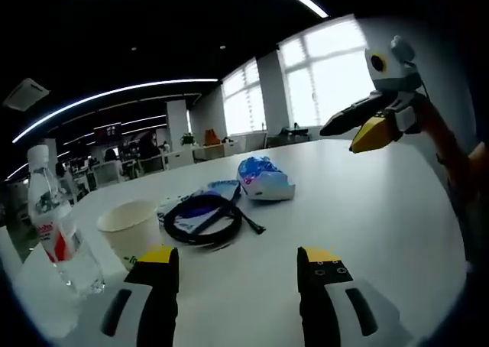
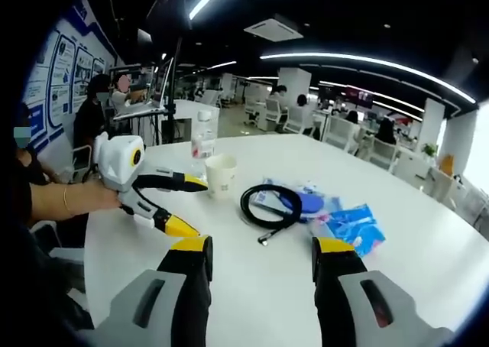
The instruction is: Arrange the tabletop items into an orderly group along one side of the table until the central work area is clear of visible clutter.
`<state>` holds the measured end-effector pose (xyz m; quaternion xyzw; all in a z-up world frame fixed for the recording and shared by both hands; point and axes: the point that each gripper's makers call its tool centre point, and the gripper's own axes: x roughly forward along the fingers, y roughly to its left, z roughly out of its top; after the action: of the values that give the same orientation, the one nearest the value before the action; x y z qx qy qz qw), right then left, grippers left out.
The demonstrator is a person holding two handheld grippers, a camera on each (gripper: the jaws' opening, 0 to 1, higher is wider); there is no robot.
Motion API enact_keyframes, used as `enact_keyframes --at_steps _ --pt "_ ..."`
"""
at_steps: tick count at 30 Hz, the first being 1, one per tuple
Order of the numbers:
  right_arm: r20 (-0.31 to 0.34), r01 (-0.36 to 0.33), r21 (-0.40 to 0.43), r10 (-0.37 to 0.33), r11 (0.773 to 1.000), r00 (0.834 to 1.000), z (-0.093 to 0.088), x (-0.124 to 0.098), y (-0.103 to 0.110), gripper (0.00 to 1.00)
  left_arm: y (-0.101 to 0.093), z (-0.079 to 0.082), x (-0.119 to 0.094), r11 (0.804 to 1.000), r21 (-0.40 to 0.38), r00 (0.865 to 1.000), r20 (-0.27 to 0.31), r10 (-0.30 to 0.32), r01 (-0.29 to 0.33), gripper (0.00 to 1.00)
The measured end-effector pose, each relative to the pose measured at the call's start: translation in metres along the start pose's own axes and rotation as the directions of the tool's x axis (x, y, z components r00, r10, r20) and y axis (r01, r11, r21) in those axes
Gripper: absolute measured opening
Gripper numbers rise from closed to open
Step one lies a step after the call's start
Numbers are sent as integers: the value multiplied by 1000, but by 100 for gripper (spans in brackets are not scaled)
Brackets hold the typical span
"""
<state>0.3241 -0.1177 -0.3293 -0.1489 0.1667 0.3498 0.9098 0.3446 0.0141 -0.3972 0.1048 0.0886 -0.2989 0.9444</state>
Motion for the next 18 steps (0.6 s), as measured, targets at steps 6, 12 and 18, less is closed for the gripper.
enact_keyframes --at_steps 6,12,18 --pt "-1 -23 -2 23 1000 1000 1 5 5 50 -2 2 10 1000 -1 1000 -7 -13 13 62" --pt "-12 -22 1 22 1000 1000 0 12 1 49 -4 6 14 1000 -2 1000 -9 -24 24 62" --pt "-26 -20 0 20 1000 999 -1 18 -2 48 -7 7 21 999 -17 999 -3 -36 36 62"
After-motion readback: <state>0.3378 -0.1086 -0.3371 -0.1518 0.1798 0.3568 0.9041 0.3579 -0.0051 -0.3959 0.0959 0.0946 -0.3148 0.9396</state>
